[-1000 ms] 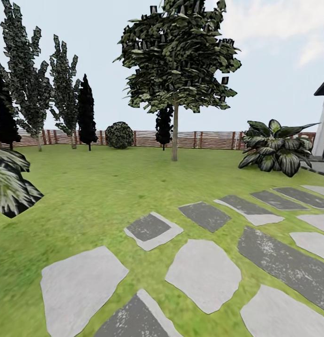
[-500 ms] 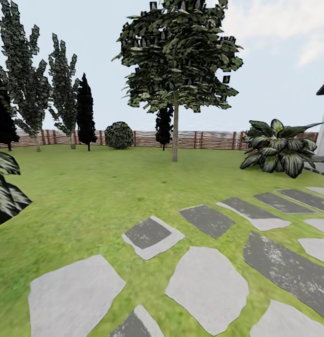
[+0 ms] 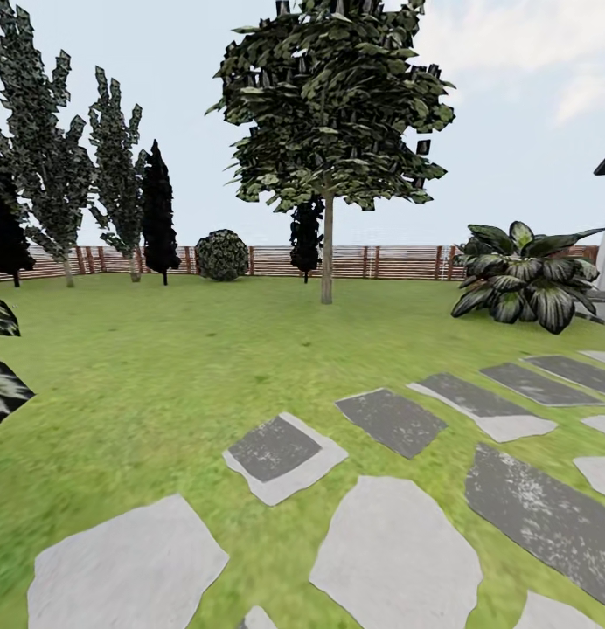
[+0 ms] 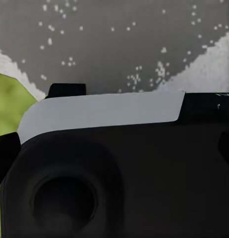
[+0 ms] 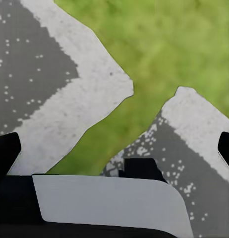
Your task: Take the three Easter eggs out of the wicker basket on the lawn in the garden, then place them on the lawn next to a single tree (choose any tree) so that all three eggs are next to the same tree and none are left in the basket.
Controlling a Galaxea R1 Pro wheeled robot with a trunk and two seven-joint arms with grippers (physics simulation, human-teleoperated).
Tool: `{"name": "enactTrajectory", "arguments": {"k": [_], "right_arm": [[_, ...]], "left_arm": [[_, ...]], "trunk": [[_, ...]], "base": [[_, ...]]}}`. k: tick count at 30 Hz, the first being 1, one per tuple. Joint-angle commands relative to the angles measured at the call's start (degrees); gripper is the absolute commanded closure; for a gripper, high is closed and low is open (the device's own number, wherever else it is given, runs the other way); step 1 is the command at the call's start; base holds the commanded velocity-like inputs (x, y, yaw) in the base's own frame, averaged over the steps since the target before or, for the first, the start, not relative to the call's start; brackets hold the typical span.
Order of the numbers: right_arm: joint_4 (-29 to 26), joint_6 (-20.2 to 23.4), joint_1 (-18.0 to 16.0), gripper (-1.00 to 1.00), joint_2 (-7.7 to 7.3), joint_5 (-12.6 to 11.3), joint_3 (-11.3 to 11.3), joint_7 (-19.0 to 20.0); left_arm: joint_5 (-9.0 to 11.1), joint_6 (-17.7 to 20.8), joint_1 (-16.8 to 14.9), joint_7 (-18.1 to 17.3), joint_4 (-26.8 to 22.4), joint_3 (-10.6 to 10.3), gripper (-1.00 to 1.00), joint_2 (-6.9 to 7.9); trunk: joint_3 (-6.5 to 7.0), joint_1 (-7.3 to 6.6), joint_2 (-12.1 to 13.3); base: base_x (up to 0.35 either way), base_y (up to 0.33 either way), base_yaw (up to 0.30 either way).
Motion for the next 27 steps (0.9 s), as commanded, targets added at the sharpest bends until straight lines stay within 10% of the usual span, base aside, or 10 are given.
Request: {"name": "enactTrajectory", "arguments": {"k": [1,27], "right_arm": [[0.1,-0.2,0.0,-1.00,0.01,0.0,-0.1,0.0],[0.1,-0.2,0.0,-1.00,0.01,0.0,-0.1,0.0]], "left_arm": [[0.2,0.0,0.0,-0.2,-0.1,0.0,-1.00,0.01],[0.2,0.0,0.0,-0.2,-0.1,0.0,-1.00,0.01]], "trunk": [[-0.05,0.03,0.0],[-0.05,0.03,0.0]], "base": [[0.315,0.000,0.000],[0.315,0.000,0.000]]}}
